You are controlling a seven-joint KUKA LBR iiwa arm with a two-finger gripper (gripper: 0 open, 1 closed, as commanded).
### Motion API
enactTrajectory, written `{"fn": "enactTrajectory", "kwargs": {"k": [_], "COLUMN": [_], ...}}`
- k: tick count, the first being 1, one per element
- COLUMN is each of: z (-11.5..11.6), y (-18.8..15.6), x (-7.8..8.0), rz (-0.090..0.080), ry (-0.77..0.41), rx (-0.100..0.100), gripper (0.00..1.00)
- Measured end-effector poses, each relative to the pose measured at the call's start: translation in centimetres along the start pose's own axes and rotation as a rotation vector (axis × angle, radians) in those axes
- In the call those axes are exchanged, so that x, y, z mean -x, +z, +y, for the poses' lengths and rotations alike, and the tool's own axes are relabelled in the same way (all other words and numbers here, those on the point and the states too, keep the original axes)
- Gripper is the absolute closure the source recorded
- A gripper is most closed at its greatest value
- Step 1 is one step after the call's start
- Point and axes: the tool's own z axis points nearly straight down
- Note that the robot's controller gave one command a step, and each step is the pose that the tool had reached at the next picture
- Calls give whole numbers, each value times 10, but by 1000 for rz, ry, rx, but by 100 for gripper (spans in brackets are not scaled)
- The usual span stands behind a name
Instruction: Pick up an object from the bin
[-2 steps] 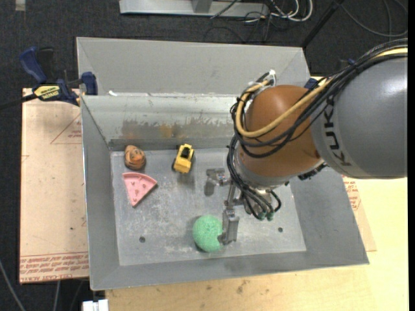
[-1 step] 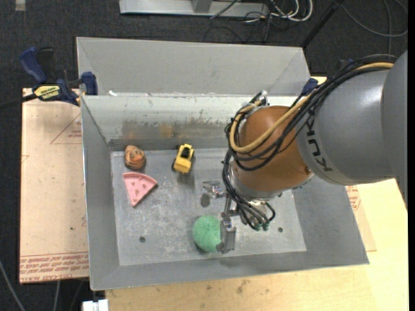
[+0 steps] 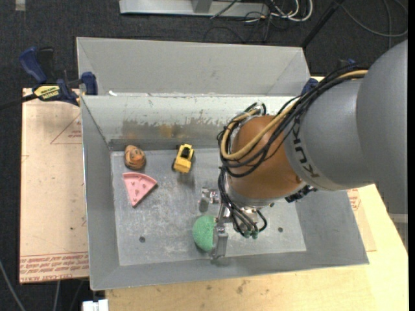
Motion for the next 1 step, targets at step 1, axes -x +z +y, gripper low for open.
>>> {"fn": "enactTrajectory", "kwargs": {"k": [1], "z": [0], "y": [32], "x": [5], "rz": [-3], "ry": [-113], "rx": [1], "gripper": [100]}}
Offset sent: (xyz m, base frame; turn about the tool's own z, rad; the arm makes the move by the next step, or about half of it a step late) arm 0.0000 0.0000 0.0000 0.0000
